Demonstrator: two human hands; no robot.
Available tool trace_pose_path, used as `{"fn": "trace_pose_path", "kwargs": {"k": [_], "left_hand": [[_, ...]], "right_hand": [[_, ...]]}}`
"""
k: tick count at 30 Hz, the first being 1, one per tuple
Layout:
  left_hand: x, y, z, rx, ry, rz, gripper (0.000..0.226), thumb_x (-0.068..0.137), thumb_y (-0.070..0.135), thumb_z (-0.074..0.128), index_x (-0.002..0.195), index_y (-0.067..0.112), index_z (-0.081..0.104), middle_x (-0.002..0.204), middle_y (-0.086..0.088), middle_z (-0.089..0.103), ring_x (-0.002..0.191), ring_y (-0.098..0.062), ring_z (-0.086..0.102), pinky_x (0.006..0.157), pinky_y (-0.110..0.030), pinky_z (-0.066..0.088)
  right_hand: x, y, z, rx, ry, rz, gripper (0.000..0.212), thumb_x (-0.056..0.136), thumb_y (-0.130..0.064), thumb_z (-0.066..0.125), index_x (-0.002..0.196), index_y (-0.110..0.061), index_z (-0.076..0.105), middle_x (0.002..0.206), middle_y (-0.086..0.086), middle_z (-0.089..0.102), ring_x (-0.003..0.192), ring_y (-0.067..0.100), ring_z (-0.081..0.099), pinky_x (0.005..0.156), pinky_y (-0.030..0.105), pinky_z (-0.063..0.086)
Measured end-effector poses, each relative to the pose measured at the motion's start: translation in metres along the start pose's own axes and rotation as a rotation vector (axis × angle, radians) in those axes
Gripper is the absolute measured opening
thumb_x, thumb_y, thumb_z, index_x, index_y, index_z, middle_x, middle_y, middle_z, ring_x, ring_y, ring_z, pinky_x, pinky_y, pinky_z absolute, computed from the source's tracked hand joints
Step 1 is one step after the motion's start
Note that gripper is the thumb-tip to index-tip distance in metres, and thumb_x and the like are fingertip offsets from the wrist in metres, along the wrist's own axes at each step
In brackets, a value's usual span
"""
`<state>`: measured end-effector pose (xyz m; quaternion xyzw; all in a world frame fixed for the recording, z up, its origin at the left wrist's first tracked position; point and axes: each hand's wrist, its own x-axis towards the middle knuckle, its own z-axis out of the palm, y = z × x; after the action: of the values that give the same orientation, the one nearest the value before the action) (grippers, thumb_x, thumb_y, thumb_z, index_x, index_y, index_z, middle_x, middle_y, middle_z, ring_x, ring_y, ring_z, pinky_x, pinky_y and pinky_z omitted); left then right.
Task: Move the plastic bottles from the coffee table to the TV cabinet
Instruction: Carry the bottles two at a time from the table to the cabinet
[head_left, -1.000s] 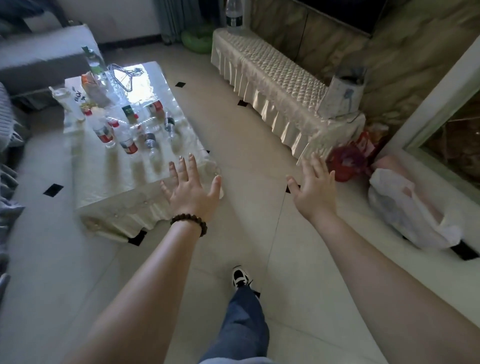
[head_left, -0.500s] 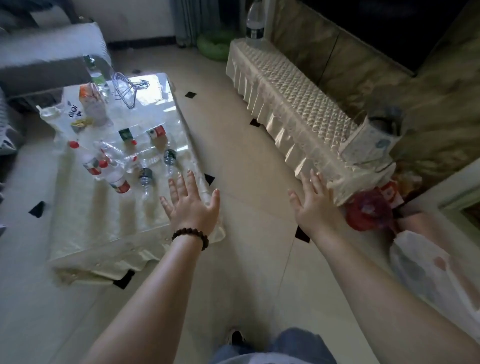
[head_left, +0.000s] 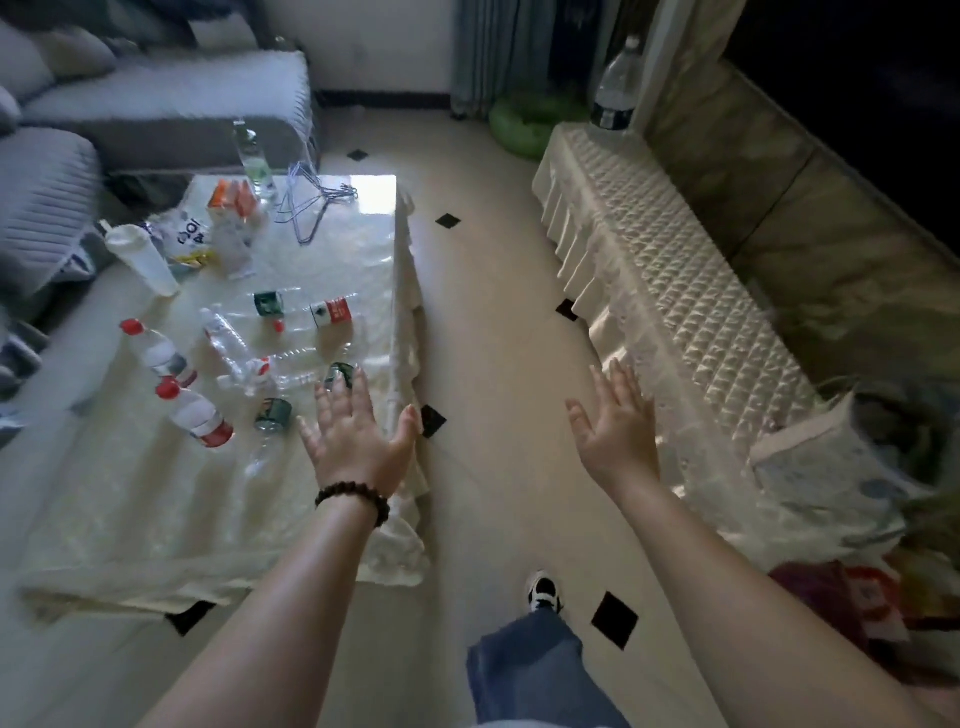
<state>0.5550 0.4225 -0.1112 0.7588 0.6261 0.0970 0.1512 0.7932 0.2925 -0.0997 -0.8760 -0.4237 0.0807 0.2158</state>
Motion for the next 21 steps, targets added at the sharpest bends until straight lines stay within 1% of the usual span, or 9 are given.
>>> {"fn": "trace_pose_path", "kwargs": {"k": [2, 5, 7, 10, 13, 17, 21], "left_hand": [[0.027, 0.022, 0.006, -0.011, 0.012, -0.075, 0.079, 0.09, 0.063, 0.033, 0.153, 0.026, 0.002, 0.161, 0.0, 0.003, 0.148, -0.019, -0.004, 0.116, -0.05, -0.005], [0.061, 0.045, 0.012, -0.027, 0.04, -0.188, 0.081, 0.089, 0.064, 0.034, 0.153, 0.025, 0.004, 0.161, -0.001, 0.004, 0.148, -0.019, -0.003, 0.118, -0.05, -0.002], [0.081, 0.057, 0.014, -0.022, 0.056, -0.242, 0.08, 0.089, 0.063, 0.034, 0.153, 0.024, 0.005, 0.161, -0.002, 0.005, 0.148, -0.019, -0.002, 0.118, -0.049, -0.001], [0.103, 0.064, 0.011, -0.036, 0.101, -0.328, 0.078, 0.091, 0.06, 0.037, 0.153, 0.023, 0.006, 0.161, -0.002, 0.005, 0.148, -0.019, -0.002, 0.118, -0.047, -0.003], [0.126, 0.057, 0.014, -0.04, 0.128, -0.427, 0.079, 0.09, 0.06, 0.037, 0.153, 0.023, 0.004, 0.161, -0.003, 0.005, 0.148, -0.02, -0.002, 0.118, -0.049, -0.002], [0.162, 0.036, 0.024, -0.049, 0.147, -0.553, 0.082, 0.089, 0.063, 0.035, 0.153, 0.024, 0.003, 0.161, -0.003, 0.004, 0.148, -0.021, -0.001, 0.118, -0.05, 0.0], [0.208, 0.013, 0.032, -0.07, 0.189, -0.671, 0.082, 0.089, 0.062, 0.036, 0.153, 0.023, 0.004, 0.161, -0.004, 0.006, 0.148, -0.021, -0.001, 0.118, -0.051, 0.001]], "right_hand": [[0.051, 0.005, -0.006, -0.013, -0.039, -0.054, 0.069, 0.088, -0.052, 0.032, 0.148, -0.018, 0.031, 0.16, 0.007, 0.017, 0.149, 0.02, 0.005, 0.119, 0.042, 0.001], [0.118, 0.003, -0.011, -0.003, -0.086, -0.133, 0.071, 0.085, -0.052, 0.031, 0.148, -0.018, 0.032, 0.161, 0.005, 0.015, 0.149, 0.019, 0.006, 0.118, 0.041, 0.0], [0.158, -0.005, -0.007, 0.01, -0.118, -0.178, 0.069, 0.087, -0.051, 0.033, 0.148, -0.018, 0.032, 0.161, 0.005, 0.015, 0.149, 0.018, 0.005, 0.119, 0.042, 0.001], [0.204, -0.024, 0.012, 0.009, -0.172, -0.257, 0.062, 0.094, -0.046, 0.042, 0.148, -0.018, 0.031, 0.16, 0.006, 0.017, 0.149, 0.018, 0.007, 0.119, 0.041, 0.0], [0.241, -0.052, 0.037, 0.03, -0.257, -0.342, 0.06, 0.096, -0.042, 0.045, 0.149, -0.021, 0.027, 0.161, 0.004, 0.013, 0.149, 0.015, 0.004, 0.119, 0.039, -0.002], [0.288, -0.096, 0.073, 0.039, -0.356, -0.467, 0.061, 0.097, -0.045, 0.04, 0.151, -0.024, 0.021, 0.162, 0.0, 0.007, 0.149, 0.013, -0.001, 0.119, 0.038, -0.005], [0.341, -0.144, 0.115, 0.011, -0.409, -0.591, 0.061, 0.097, -0.048, 0.039, 0.15, -0.025, 0.023, 0.162, -0.001, 0.007, 0.149, 0.013, -0.002, 0.12, 0.039, -0.004]]}}
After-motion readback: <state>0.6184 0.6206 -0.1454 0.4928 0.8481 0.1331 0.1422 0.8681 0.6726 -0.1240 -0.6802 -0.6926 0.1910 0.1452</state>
